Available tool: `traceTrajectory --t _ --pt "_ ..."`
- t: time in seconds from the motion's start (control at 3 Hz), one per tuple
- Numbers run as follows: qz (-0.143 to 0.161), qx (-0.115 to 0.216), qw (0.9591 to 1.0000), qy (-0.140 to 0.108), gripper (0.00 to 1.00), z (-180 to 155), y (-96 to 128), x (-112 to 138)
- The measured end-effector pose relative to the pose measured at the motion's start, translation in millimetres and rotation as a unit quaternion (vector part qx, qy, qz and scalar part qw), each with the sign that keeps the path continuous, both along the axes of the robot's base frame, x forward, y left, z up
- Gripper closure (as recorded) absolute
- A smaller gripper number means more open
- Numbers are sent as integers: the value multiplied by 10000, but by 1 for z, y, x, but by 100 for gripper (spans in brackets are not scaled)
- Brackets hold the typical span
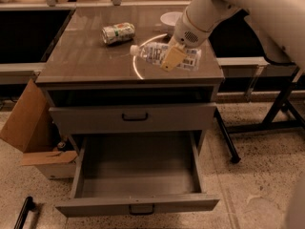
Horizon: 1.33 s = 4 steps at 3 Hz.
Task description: Place blue plastic bottle into middle drawer
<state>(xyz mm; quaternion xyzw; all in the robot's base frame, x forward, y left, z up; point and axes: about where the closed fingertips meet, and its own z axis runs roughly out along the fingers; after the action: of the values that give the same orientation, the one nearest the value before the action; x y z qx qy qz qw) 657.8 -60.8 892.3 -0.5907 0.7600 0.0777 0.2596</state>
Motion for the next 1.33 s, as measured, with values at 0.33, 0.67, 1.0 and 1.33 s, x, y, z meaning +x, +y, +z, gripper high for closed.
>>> traceTrajectory --t 0.33,0.67,1.0,1.33 --pt "-65 247 9997 53 100 -11 14 -34" --pt "-86 236 9997 70 100 -14 14 -34" --pt "-141 208 9996 114 100 -20 14 -35" --pt "-221 382 9988 212 100 -46 17 -51"
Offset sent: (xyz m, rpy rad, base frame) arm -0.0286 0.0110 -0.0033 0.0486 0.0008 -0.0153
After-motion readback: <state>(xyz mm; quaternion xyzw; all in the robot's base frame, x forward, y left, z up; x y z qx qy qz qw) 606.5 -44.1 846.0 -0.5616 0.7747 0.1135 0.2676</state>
